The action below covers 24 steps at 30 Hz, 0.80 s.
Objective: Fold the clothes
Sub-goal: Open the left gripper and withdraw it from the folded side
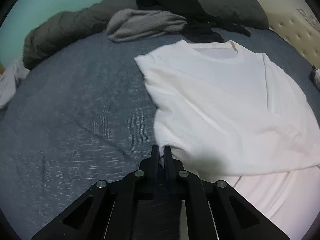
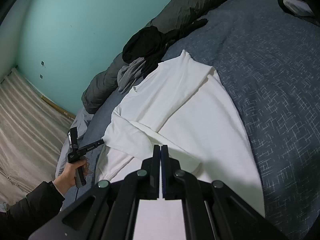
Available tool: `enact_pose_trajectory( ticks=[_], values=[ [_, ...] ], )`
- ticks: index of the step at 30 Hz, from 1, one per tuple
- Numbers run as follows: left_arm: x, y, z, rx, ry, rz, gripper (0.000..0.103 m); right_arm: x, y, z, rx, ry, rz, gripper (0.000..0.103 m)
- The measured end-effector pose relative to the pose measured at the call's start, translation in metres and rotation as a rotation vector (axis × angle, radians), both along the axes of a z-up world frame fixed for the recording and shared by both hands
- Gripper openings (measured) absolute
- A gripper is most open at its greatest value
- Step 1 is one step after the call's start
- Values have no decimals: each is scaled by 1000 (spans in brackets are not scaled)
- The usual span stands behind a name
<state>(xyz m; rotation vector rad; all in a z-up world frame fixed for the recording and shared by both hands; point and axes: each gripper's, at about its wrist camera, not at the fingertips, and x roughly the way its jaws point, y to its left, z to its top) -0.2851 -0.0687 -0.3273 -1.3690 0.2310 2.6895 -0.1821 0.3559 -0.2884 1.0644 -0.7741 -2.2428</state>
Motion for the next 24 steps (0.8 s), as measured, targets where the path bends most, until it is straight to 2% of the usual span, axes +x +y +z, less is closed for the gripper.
enact_pose_trajectory(
  ticks=[6, 13, 16, 19, 20, 24],
  values=[
    [-7, -24, 5, 19, -7, 63, 4, 3, -9, 2, 6, 8, 27, 1],
    [-17, -31, -9, 17, -59, 92, 3, 7, -33, 0, 35, -1, 133, 1],
    [-16, -37, -13, 61, -72, 114, 3, 9, -41, -1, 47, -9, 174, 1],
    [-15, -42, -12, 92, -79, 132, 3, 10, -44, -2, 49, -32, 212, 1],
    [-14, -43, -10, 79, -81, 138, 3, 11, -44, -2, 59, -41, 221, 4],
    [-7, -56, -1, 74, -82, 169, 3, 14, -40, 6, 114, -58, 227, 4]
  ],
)
